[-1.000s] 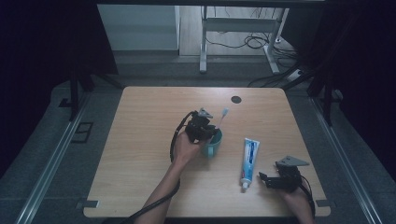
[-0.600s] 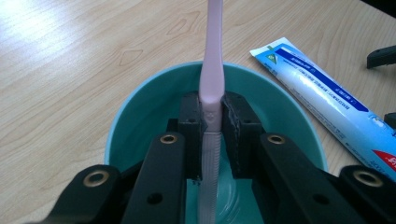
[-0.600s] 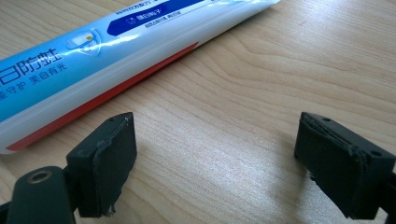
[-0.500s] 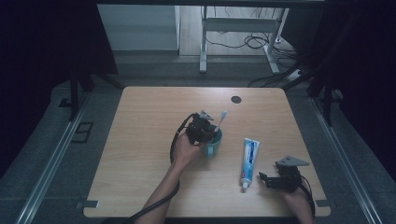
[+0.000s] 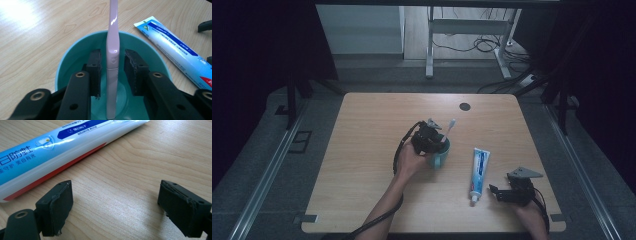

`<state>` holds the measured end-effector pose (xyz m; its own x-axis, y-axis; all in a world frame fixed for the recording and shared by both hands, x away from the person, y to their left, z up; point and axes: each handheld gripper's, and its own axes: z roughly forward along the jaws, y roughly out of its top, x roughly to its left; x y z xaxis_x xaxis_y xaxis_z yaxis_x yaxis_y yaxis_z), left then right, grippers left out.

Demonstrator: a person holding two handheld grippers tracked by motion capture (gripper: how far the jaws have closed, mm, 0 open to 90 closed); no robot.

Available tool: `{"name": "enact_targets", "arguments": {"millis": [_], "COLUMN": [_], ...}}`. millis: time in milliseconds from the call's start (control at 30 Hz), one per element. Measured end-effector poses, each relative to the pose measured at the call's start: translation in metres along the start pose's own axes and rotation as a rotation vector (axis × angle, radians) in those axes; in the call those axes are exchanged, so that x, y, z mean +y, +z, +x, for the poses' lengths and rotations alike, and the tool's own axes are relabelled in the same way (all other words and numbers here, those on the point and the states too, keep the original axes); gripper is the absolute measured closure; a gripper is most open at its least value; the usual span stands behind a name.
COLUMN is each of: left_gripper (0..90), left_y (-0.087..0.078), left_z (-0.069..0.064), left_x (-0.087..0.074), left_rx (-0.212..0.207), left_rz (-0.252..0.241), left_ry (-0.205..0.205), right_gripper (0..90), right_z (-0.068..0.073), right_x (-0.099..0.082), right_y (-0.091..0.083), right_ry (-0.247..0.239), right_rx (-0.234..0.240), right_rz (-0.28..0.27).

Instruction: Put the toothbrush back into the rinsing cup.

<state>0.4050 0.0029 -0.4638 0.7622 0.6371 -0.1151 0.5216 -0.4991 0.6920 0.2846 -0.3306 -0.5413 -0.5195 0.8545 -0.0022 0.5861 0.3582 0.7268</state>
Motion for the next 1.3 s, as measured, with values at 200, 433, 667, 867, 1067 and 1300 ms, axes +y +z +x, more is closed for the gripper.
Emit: {"name": "enact_targets", "arguments": {"millis": [200, 433, 667, 867, 1067, 1300], "left_gripper": [58.4, 50.2, 41.7, 35.0, 30.1, 22.7], "left_y": [-0.008, -0.018, -0.026, -0.034, -0.041, -0.045], "left_z": [-0.002, -0.001, 0.001, 0.003, 0.006, 0.007], "left_x": [0.003, 0.004, 0.005, 0.006, 0.005, 0.001], "left_rx": [0.01, 0.008, 0.008, 0.023, 0.011, 0.017], "left_rz": [-0.013, -0.04, -0.046, -0.051, -0.057, -0.055], "left_ry": [0.007, -0.011, -0.035, -0.041, -0.048, -0.045], "right_gripper": [12.9, 12.9, 12.9, 12.9, 12.9, 12.9], "right_z": [0.0, 0.0, 0.0, 0.0, 0.0, 0.0], "right_x": [0.0, 0.0, 0.0, 0.0, 0.0, 0.0], "right_y": [0.0, 0.0, 0.0, 0.0, 0.0, 0.0], "right_ry": [0.002, 0.002, 0.002, 0.0, 0.002, 0.002], "right_rx": [0.0, 0.0, 0.0, 0.0, 0.0, 0.0], "right_rz": [0.001, 0.001, 0.001, 0.0, 0.001, 0.001]}}
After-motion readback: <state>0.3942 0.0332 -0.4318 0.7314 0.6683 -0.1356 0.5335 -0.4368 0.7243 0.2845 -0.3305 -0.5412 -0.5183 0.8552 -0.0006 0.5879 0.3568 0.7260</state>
